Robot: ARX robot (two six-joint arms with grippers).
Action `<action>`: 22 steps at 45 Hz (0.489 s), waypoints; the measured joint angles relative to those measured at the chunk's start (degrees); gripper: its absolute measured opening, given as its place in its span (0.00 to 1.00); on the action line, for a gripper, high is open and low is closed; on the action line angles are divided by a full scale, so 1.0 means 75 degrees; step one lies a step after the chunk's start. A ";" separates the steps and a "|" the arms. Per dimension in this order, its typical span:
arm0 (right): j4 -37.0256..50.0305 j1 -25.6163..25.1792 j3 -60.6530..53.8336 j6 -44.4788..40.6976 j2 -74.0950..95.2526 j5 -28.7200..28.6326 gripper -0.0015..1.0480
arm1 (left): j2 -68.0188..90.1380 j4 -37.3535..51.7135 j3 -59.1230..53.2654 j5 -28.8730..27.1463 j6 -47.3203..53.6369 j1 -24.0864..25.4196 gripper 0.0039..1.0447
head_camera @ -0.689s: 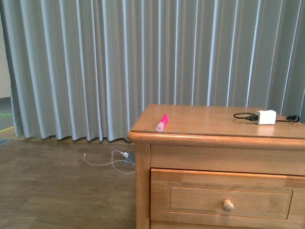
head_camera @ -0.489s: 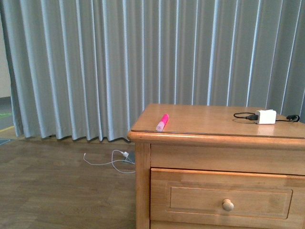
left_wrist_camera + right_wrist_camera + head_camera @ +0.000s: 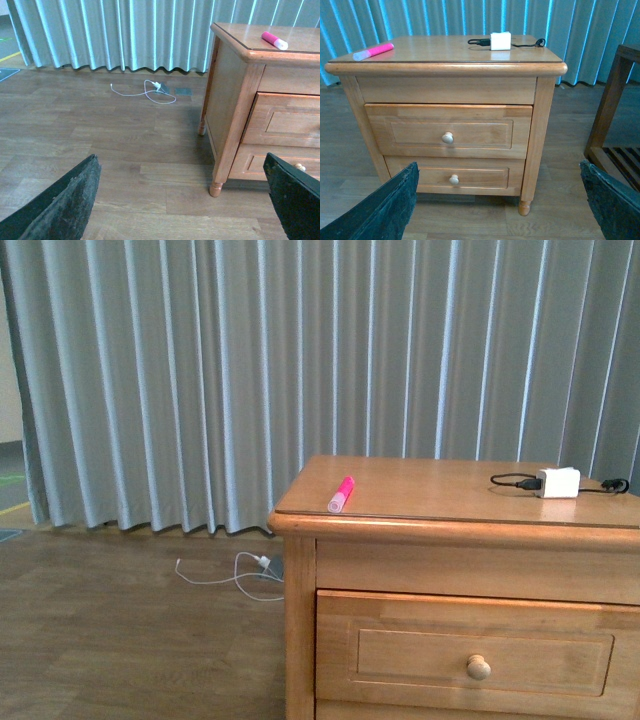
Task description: Place pink marker in drawer with both arms
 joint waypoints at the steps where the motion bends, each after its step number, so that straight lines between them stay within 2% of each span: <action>1: 0.0000 -0.0003 0.0000 0.0000 0.0000 0.0000 0.92 | 0.0000 0.0000 0.0000 0.0000 0.0000 0.0000 0.94; 3: -0.0087 -0.0017 0.0020 0.0058 0.0052 -0.0076 0.92 | 0.0000 0.0000 0.0000 0.0000 -0.0003 0.0000 0.94; 6: -0.1903 -0.0146 0.0793 0.0685 0.1119 -0.0822 0.92 | 0.0000 0.0000 0.0000 0.0003 0.0000 0.0000 0.94; 8: -0.2393 -0.0117 0.1093 0.0962 0.1851 -0.0965 0.92 | 0.0000 0.0000 0.0000 0.0003 0.0000 0.0000 0.94; 16: -0.0764 0.0189 0.1772 0.1256 0.4054 -0.0842 0.92 | 0.0000 0.0000 0.0000 0.0003 0.0000 0.0000 0.94; 22: 0.1224 0.0804 0.2527 0.1274 0.6764 -0.0545 0.92 | 0.0000 0.0000 0.0000 0.0003 0.0000 0.0000 0.94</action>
